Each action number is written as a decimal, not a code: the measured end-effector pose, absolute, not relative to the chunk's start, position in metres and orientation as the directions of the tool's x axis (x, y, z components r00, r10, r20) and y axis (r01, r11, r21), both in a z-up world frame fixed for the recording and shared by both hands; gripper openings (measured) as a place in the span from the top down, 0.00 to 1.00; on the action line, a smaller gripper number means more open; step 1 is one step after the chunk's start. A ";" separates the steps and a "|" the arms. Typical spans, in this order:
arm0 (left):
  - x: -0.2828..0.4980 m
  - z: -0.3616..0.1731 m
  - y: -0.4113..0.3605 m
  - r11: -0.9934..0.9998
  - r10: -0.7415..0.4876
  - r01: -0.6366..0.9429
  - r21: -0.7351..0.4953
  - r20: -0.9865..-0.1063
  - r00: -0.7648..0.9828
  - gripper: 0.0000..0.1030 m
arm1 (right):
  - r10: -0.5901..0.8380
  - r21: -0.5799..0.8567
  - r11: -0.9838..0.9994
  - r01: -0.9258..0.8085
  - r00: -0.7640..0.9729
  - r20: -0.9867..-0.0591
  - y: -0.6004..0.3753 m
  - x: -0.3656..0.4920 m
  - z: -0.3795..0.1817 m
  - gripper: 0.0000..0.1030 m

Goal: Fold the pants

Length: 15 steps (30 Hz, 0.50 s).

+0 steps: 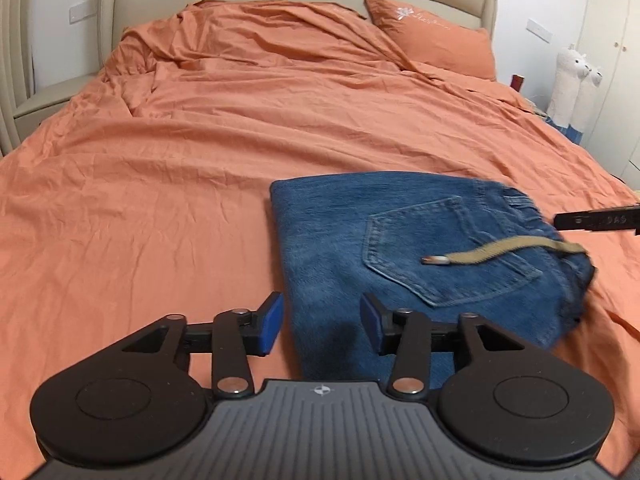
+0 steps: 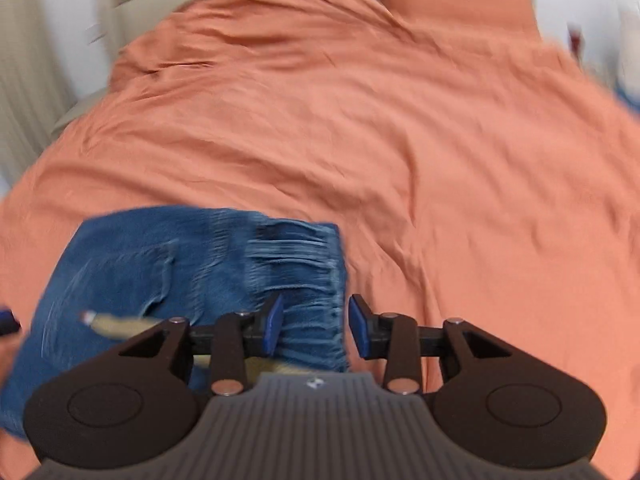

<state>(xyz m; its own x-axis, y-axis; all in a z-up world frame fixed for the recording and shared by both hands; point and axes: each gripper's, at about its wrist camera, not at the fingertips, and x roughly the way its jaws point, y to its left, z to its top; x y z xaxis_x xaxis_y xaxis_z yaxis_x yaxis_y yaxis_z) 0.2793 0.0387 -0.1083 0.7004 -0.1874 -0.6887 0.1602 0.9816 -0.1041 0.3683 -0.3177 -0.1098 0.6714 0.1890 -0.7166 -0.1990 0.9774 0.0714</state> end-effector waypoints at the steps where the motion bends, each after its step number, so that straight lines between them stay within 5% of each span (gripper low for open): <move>1: 0.274 -0.104 0.036 0.980 -0.191 0.171 -0.098 -0.684 0.704 0.44 | 0.193 0.044 0.973 -0.228 0.687 -0.701 -0.310 0.360 -0.107 0.67; 7: 0.240 -0.095 0.025 0.974 -0.208 0.216 -0.073 -0.678 0.705 0.33 | 0.214 -0.008 0.955 -0.298 0.705 -0.676 -0.278 0.326 -0.112 0.65; 15: 0.220 -0.126 0.009 0.966 -0.114 0.251 0.059 -0.778 0.618 0.28 | 0.150 -0.028 0.974 -0.225 0.728 -0.669 -0.271 0.303 -0.139 0.58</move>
